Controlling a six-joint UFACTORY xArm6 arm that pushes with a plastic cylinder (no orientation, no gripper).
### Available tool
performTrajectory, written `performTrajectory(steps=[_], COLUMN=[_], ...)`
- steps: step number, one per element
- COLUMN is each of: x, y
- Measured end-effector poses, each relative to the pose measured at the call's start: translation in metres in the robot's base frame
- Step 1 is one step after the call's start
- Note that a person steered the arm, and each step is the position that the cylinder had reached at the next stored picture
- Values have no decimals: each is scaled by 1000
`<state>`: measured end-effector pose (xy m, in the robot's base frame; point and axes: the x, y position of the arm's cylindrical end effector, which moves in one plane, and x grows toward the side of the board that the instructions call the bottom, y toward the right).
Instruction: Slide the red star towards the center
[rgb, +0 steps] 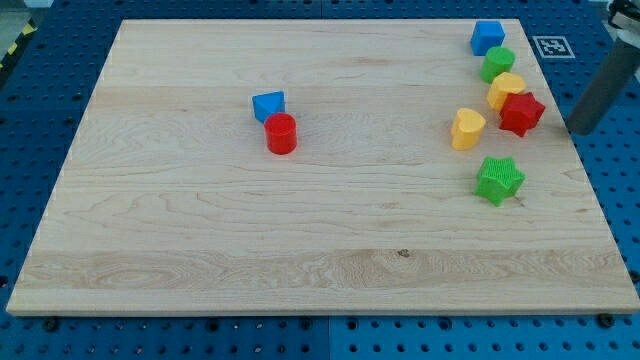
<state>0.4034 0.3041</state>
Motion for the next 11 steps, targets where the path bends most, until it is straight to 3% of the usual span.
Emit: performTrajectory(steps=[5, 7, 11], x=[-9, -35, -35], y=[-136, -136, -206])
